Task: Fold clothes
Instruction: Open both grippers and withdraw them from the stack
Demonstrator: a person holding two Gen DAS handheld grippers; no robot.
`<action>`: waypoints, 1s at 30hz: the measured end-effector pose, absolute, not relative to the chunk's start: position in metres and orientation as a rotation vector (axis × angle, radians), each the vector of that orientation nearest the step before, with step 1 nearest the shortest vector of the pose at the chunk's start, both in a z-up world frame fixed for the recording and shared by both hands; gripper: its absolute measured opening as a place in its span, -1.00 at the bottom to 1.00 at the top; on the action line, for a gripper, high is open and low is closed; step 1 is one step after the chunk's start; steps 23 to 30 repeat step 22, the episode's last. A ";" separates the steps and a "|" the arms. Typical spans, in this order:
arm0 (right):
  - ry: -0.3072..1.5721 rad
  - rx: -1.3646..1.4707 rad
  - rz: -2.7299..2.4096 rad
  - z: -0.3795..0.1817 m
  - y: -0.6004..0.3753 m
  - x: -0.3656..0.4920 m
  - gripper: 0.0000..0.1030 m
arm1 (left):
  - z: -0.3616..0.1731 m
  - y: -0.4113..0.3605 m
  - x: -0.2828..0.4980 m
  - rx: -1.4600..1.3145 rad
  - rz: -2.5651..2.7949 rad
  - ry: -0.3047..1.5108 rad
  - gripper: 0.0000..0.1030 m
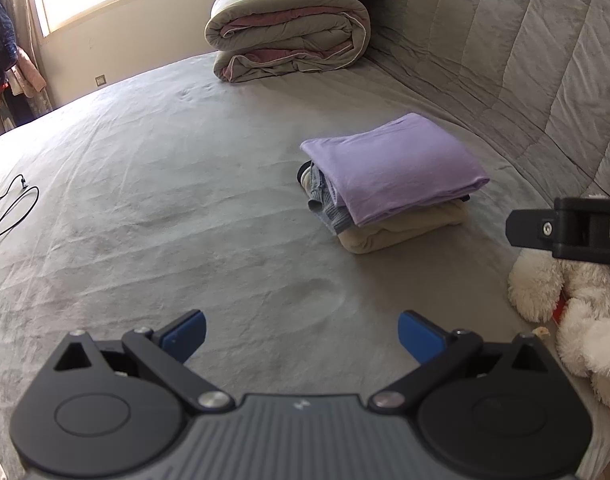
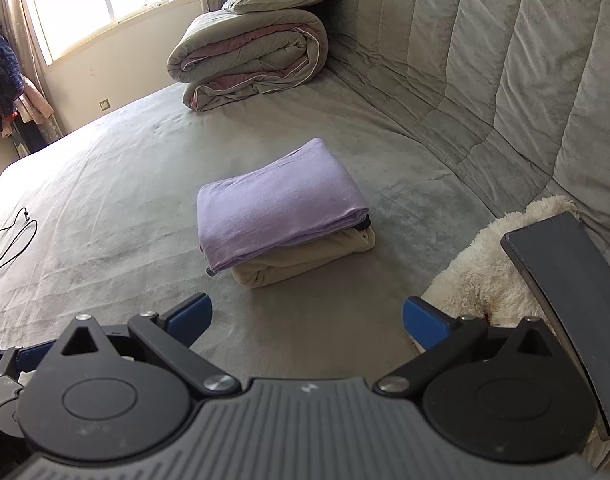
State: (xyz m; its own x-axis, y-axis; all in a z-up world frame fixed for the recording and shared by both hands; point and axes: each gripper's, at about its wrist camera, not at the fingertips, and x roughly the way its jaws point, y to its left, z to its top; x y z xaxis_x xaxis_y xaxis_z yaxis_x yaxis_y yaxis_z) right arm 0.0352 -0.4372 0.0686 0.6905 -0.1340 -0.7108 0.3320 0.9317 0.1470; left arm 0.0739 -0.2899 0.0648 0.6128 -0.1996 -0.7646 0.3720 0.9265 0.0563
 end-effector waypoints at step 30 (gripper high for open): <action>0.779 0.254 -0.264 0.073 -0.425 0.034 1.00 | 0.072 -0.277 0.068 0.212 -0.340 0.841 0.99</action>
